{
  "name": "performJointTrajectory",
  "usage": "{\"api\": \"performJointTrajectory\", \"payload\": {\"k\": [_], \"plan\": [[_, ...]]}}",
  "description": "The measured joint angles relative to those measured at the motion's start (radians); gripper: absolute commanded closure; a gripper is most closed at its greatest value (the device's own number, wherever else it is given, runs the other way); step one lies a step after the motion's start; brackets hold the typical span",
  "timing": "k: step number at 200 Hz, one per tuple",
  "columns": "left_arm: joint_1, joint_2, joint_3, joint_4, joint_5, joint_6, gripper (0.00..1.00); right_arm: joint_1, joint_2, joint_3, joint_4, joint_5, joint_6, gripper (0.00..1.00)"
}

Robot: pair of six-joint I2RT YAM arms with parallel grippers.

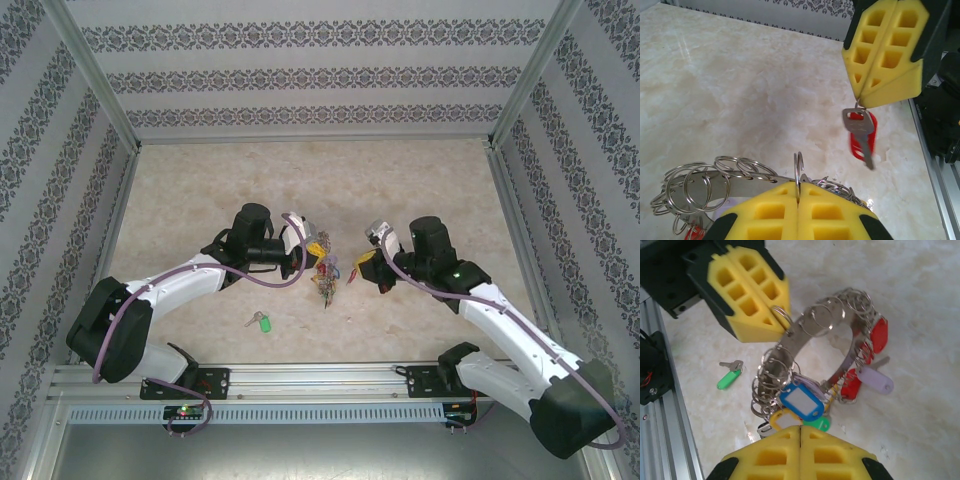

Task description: Put the keys on the keyring

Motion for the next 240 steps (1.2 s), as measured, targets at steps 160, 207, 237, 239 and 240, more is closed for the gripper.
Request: {"api": "performJointTrajectory", "payload": {"k": [160,207,237,239,240], "plan": [[-0.022,0.017,0.003,0.000,0.042,-0.023,1.00,0.111,0.063,0.069,0.099,0.039,-0.122,1.00],[-0.026,0.024,0.014,0.000,0.043,-0.034,1.00,0.124,0.101,0.084,0.114,0.031,-0.122,1.00],[-0.026,0.024,0.019,-0.001,0.043,-0.034,1.00,0.132,0.119,0.089,0.122,0.033,-0.122,1.00],[-0.026,0.024,0.019,0.000,0.043,-0.034,1.00,0.134,0.120,0.089,0.122,0.035,-0.122,1.00],[-0.026,0.024,0.019,0.000,0.043,-0.034,1.00,0.135,0.120,0.089,0.122,0.035,-0.122,1.00]]}}
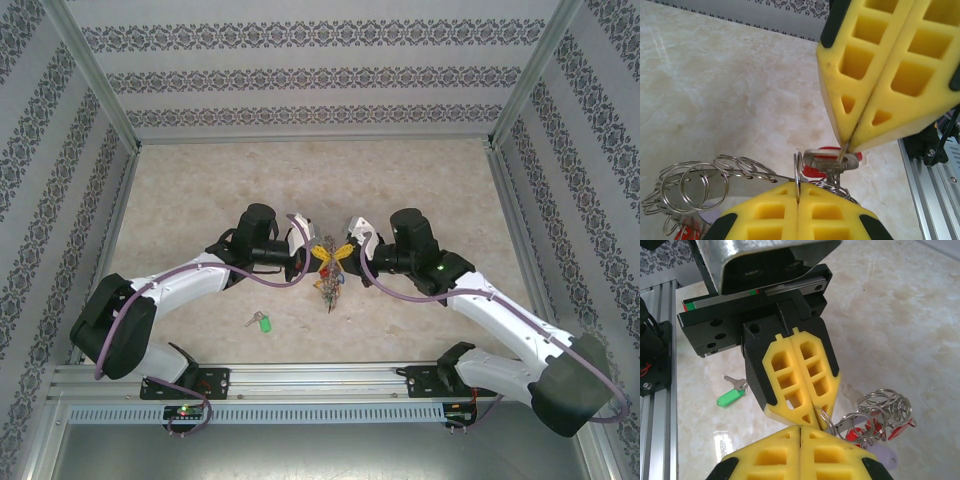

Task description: Put the keys on the keyring

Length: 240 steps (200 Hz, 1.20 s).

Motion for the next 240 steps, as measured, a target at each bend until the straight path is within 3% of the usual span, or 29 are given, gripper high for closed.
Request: {"api": "performJointTrajectory", "payload": {"k": [240], "plan": [[-0.001,0.018,0.015,0.000,-0.054,0.001,1.00,0.061,0.026,0.019,0.017,0.265,0.040,1.00]]}}
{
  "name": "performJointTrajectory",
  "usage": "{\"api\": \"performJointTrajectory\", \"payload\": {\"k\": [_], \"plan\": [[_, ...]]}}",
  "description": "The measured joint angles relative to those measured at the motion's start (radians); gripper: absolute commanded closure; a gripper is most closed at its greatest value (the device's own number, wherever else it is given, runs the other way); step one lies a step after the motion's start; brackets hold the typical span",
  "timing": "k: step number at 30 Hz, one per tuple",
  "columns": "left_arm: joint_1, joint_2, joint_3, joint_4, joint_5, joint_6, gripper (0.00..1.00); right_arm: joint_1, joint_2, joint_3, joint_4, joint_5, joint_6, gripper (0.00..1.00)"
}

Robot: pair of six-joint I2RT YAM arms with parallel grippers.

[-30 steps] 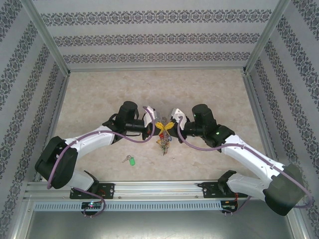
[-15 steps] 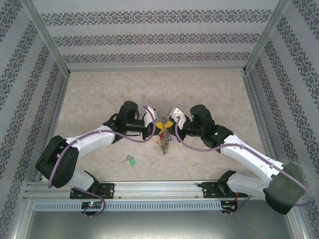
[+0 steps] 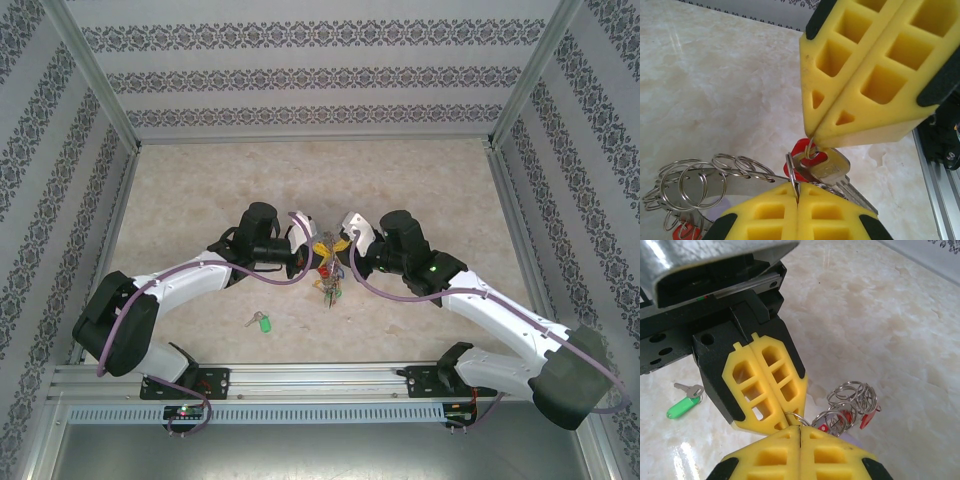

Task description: Put the keys on the keyring

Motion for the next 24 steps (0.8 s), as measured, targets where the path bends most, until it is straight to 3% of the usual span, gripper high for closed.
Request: {"api": "performJointTrajectory", "payload": {"k": [15,24], "plan": [[-0.003,0.000,-0.006,0.016,-0.021,-0.002,1.00,-0.001,0.016,0.021,-0.060,0.088,0.029,1.00],[-0.007,0.000,-0.006,0.030,-0.009,-0.007,1.00,-0.003,0.015,0.021,-0.048,0.006,0.023,1.00]]}}
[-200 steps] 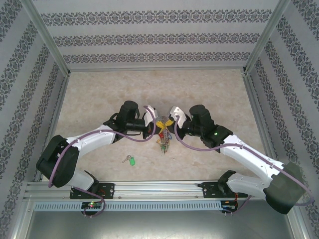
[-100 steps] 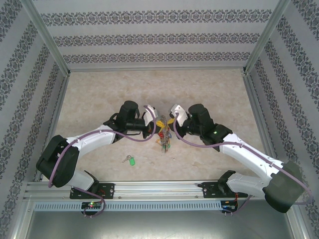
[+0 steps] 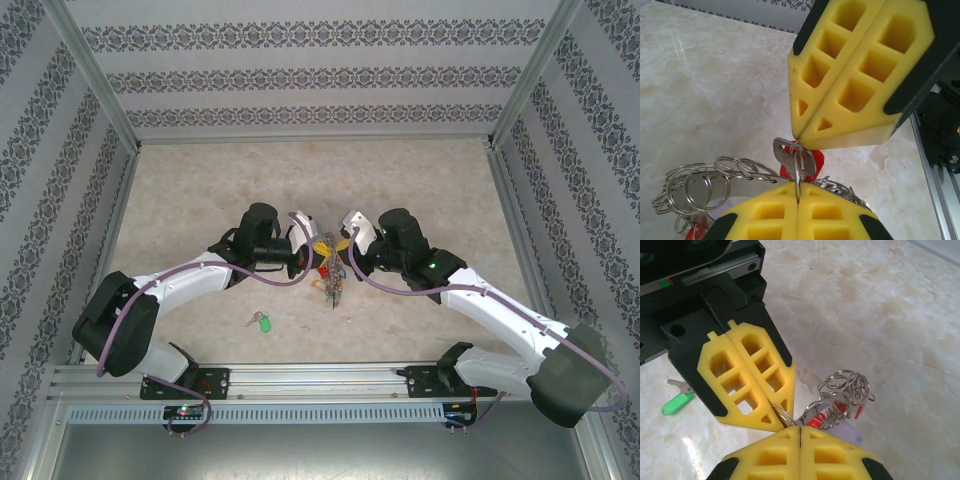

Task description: Put the keys on the keyring

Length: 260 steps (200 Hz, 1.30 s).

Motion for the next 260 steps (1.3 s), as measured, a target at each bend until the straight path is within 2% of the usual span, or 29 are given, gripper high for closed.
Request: {"api": "performJointTrajectory", "payload": {"k": [130,189,260], "plan": [[-0.005,0.000,0.000,0.000,0.009,0.000,1.00,-0.046,-0.077,0.004,-0.063,-0.072,-0.032,1.00],[-0.005,0.000,0.000,0.000,0.009,0.000,1.00,-0.043,-0.016,0.025,-0.066,-0.134,-0.032,1.00],[-0.005,0.000,0.000,0.000,0.009,0.000,1.00,-0.018,0.010,0.035,-0.050,-0.110,-0.032,1.00]]}}
